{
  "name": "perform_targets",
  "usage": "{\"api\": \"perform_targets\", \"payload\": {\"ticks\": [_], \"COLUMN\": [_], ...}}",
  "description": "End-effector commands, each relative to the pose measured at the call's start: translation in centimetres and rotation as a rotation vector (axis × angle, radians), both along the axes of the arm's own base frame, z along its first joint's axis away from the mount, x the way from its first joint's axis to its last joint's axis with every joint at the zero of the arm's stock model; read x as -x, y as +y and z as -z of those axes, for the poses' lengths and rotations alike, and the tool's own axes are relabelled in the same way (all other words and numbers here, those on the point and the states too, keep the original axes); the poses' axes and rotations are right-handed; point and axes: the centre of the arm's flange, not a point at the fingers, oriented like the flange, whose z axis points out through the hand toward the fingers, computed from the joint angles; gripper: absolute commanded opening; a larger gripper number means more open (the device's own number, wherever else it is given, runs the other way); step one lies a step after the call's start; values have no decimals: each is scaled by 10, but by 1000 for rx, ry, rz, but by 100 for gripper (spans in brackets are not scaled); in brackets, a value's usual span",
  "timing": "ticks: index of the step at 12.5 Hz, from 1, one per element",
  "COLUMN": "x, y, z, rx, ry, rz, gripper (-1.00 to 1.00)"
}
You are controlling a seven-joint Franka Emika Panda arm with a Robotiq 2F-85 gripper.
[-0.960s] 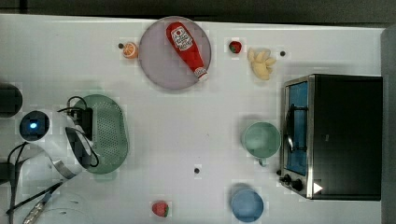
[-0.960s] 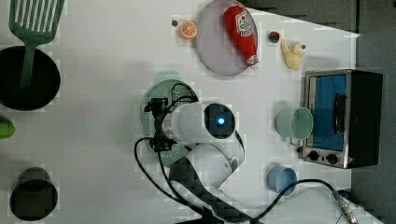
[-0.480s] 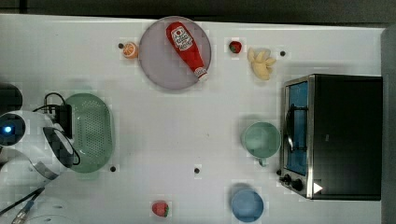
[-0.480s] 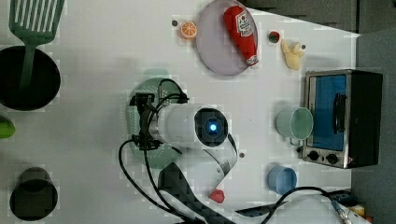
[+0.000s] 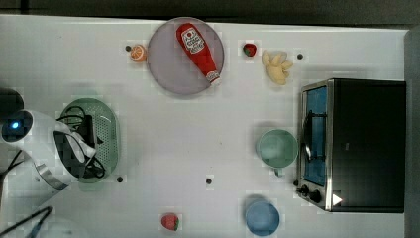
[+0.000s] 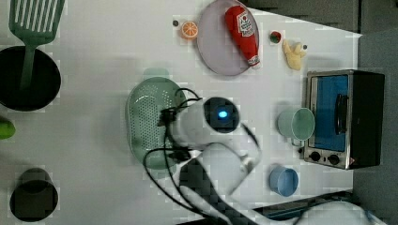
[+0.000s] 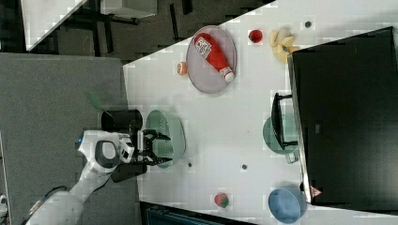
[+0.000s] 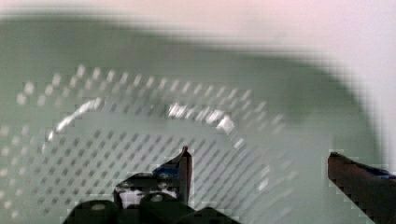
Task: Drag strainer right to left.
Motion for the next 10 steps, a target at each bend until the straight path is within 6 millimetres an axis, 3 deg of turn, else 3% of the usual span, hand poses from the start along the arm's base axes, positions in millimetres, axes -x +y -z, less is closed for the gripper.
{"api": "perform_targets", "payload": {"ticks": [1, 3, 6, 8, 10], "x": [-62, -75, -89, -89, -76], "y": [-59, -113, -221, -299, -374], "z": [-151, -219, -305, -349, -380], "rx": [-119, -165, -221, -218, -170], "ry": [-103, -131, -216, -262, -245], "rz": [-102, -179, -163, -227, -378], "gripper": [100, 100, 100, 100, 100]}}
